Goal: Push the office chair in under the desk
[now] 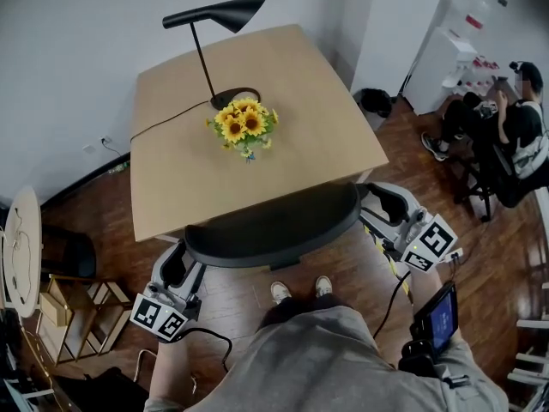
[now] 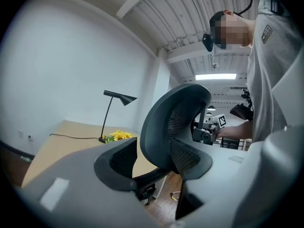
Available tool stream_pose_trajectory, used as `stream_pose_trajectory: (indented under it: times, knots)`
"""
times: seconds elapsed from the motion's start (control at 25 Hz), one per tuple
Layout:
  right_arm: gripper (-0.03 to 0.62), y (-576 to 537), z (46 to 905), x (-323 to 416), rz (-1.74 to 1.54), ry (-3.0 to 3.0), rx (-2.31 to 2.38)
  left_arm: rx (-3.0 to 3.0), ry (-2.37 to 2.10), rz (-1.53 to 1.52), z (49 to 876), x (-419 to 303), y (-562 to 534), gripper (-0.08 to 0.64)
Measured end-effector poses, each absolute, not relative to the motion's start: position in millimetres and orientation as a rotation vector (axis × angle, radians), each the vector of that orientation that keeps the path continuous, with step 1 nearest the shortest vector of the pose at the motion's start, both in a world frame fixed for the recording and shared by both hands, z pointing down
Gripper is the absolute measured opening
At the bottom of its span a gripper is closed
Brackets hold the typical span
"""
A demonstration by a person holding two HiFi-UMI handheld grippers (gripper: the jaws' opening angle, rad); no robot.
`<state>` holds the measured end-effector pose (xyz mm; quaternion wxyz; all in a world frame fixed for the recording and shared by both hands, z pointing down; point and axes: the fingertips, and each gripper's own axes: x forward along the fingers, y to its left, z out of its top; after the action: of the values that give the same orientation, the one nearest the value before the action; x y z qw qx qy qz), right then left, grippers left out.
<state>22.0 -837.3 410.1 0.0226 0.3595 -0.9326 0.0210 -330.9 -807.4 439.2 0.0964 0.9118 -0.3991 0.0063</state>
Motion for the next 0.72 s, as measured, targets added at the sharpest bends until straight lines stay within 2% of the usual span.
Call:
stream_pose_trajectory:
  times: [0.32,0.72]
  knots:
    - [0.154,-789.9,408.7,35.0,0.050,-2.934,1.088,2.657,-1.306,-0.023,434.3,-305.1,-747.0,0.091]
    - [0.109,-706.9,416.2,64.6,0.106,-2.993,0.936,2.640,-1.368,-0.044,426.5,-228.3,-646.0,0.009]
